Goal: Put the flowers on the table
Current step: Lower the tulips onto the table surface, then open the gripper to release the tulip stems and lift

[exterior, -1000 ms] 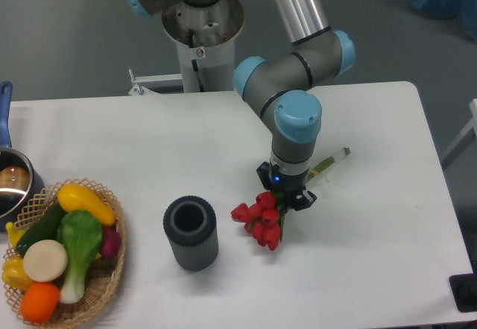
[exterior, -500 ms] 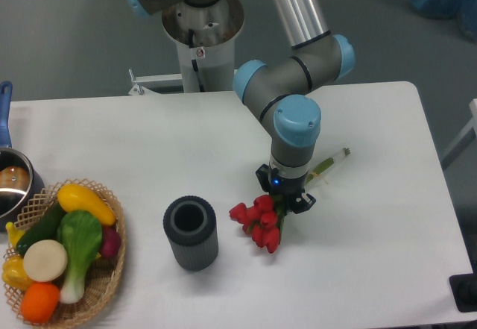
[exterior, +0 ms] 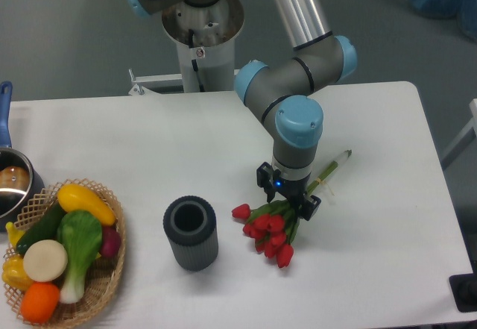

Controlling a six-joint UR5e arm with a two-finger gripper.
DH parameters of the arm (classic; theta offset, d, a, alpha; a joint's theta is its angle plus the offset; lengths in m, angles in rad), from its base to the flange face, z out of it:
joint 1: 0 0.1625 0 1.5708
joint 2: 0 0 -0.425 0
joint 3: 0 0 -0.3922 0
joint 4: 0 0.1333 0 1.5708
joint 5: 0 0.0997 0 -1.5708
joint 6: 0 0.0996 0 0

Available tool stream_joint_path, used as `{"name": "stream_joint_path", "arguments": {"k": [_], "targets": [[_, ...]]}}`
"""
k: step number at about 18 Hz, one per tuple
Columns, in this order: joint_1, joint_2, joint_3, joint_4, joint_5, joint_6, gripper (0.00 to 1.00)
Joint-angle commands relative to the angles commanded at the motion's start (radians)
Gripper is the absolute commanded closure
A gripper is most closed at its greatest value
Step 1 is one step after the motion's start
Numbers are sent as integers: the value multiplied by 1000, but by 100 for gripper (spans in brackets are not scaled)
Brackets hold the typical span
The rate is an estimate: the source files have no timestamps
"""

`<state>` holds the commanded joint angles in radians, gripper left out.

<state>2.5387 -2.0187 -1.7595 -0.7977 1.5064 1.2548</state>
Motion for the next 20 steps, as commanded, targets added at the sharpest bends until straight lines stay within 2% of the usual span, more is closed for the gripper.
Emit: {"name": "stream_joint_path", "arguments": {"k": [2,5,6,10,13,16,20], "targets": [[12,12,8,0,-2,0,1],[29,90,14,0,-11,-9,0],[44,98,15,5,-23,-9,0],[77,146,26,6,-116,-6,0],[116,193,57,17,-193,-9,0],[149,248,69,17,-202,-11,0],[175,287,97,15,-199,-21,0]]}}
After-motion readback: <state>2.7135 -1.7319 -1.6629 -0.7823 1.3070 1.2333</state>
